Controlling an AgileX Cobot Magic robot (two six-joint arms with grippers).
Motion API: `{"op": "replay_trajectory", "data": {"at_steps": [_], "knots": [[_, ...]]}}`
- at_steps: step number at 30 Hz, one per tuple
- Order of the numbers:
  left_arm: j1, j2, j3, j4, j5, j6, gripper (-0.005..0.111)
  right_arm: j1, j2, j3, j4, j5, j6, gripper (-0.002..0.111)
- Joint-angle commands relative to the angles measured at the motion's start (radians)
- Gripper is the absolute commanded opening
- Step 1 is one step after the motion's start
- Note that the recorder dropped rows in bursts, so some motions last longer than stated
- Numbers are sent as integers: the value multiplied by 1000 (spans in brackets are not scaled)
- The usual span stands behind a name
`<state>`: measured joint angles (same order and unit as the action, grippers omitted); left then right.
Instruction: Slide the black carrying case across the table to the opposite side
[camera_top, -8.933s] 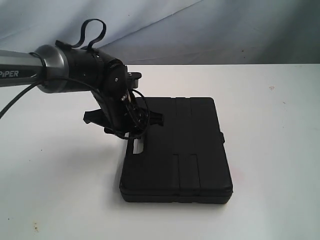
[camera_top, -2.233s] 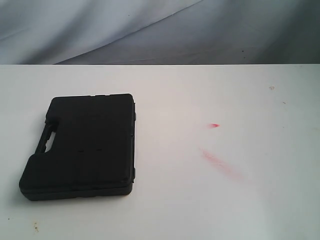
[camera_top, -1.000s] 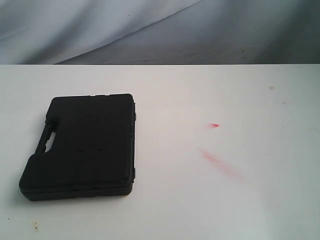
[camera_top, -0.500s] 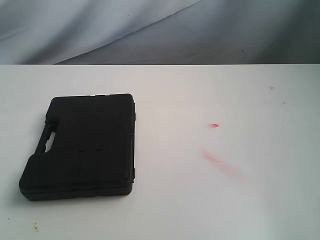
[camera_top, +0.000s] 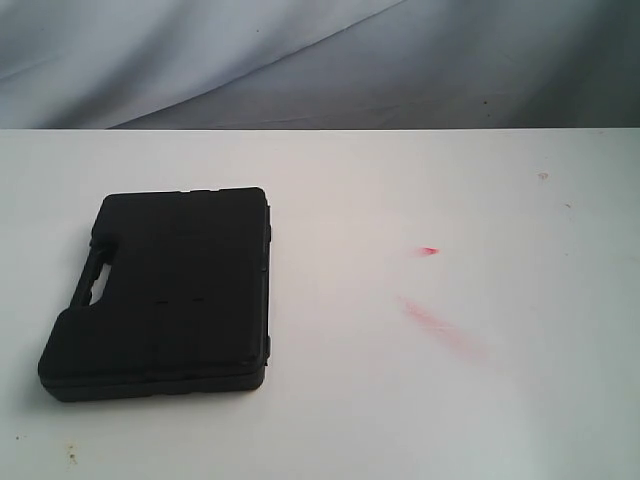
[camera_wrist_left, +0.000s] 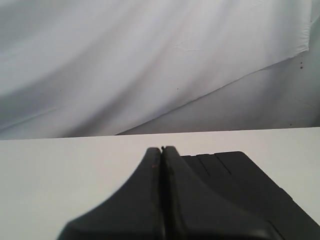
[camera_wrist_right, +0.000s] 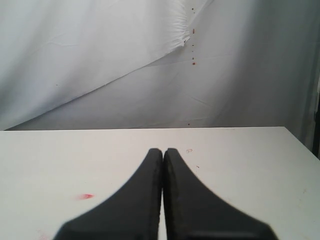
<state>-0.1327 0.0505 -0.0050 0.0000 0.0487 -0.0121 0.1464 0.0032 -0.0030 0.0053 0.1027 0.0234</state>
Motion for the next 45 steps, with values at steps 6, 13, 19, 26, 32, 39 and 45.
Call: {"op": "replay_trajectory", "data": {"at_steps": [6,13,19,26,32,39,45], "knots": [[5,-3,5,0,1,-21,0,-9,-3,3,7,-9,-5,0],[64,-3,5,13,1,-59,0,-9,-3,3,7,-9,-5,0],[103,-3,5,13,1,-32,0,-9,-3,3,7,-9,-5,0],[103,-3,5,20,20,-32,0,-9,-3,3,7,-9,-5,0],[103,-3,5,89,38,-32,0,-9,-3,3,7,-9,-5,0],[103,-3,5,89,35,-32,0,-9,-3,3,7,-9,-5,0],[103,-3,5,89,35,-32,0,-9,-3,3,7,-9,-5,0]]}}
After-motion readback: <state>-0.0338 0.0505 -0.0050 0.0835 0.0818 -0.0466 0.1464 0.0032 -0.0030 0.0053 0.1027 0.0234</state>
